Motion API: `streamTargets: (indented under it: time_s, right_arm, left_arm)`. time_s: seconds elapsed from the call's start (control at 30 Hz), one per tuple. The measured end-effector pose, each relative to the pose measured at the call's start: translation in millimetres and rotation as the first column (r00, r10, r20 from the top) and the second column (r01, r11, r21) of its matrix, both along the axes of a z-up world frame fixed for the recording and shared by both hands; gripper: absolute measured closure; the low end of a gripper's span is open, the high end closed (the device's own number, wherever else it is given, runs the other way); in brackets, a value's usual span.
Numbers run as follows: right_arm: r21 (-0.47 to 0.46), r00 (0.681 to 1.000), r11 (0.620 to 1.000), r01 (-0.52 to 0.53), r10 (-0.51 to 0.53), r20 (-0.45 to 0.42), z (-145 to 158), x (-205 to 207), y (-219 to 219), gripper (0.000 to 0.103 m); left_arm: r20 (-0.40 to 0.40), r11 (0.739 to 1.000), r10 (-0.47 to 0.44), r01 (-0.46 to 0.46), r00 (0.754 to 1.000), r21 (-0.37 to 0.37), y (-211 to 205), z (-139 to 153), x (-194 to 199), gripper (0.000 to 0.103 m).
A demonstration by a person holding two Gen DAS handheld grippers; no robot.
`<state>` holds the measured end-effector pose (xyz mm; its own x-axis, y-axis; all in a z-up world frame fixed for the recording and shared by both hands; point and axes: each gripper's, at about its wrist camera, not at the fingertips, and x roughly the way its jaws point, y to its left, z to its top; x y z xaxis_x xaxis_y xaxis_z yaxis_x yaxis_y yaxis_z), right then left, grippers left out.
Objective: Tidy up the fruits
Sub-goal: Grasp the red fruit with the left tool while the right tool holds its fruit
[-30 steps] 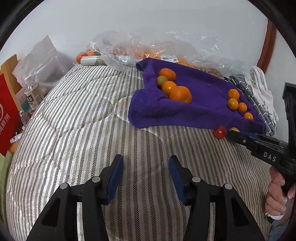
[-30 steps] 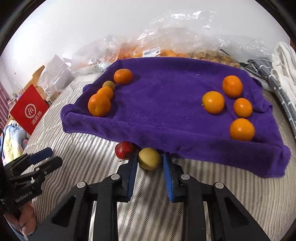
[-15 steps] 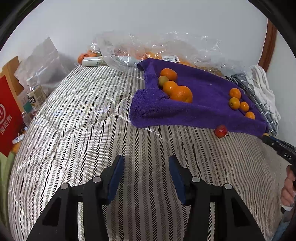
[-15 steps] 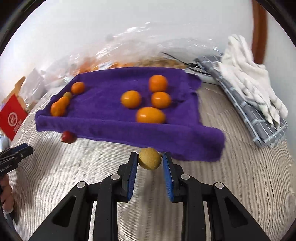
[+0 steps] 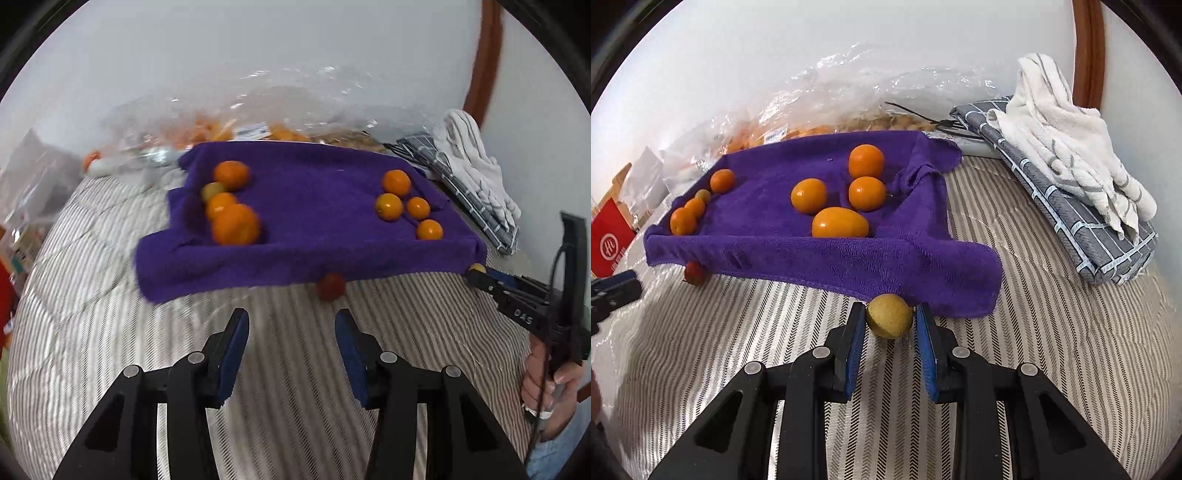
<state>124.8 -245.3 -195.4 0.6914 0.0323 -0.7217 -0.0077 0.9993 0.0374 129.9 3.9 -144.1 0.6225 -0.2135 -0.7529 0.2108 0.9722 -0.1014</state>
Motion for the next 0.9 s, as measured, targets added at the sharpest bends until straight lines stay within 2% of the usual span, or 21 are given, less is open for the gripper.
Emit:
streamTargets:
  time_s: [0.1, 0.33, 0.5, 0.63, 0.9]
  right_arm:
    - [0.017, 1.000, 1.000, -0.005, 0.005, 0.004, 0, -2, -2, 0.075]
    - [0.010, 1.000, 1.000, 0.001, -0.001, -0.010, -3, 0, -3, 0.075]
    - [0.017, 1.000, 1.000, -0.008, 0.008, -0.015, -3, 1, -2, 0.075]
    - [0.018, 1.000, 1.000, -0.001, 0.002, -0.021, -4, 3, -4, 0.075]
    - [0.018, 1.000, 1.000, -0.009, 0.010, -0.022, -5, 3, -4, 0.075]
  left_arm:
    - [-0.006, 0.999, -0.026, 0.026, 1.000, 0.037, -18, -7, 10, 0.057]
    - [-0.016, 0.997, -0.057, 0.058, 0.998, 0.057, -41, -21, 27, 0.060]
    - [-0.026, 0.999, -0.037, 0.038, 0.999, 0.012, -40, -29, 38, 0.066]
    - [-0.032, 0.999, -0.049, 0.049, 0.998, -0.025, -37, -30, 39, 0.080]
    - [0.017, 0.992, -0.046, 0.047, 0.999, -0.118, -26, -22, 30, 0.080]
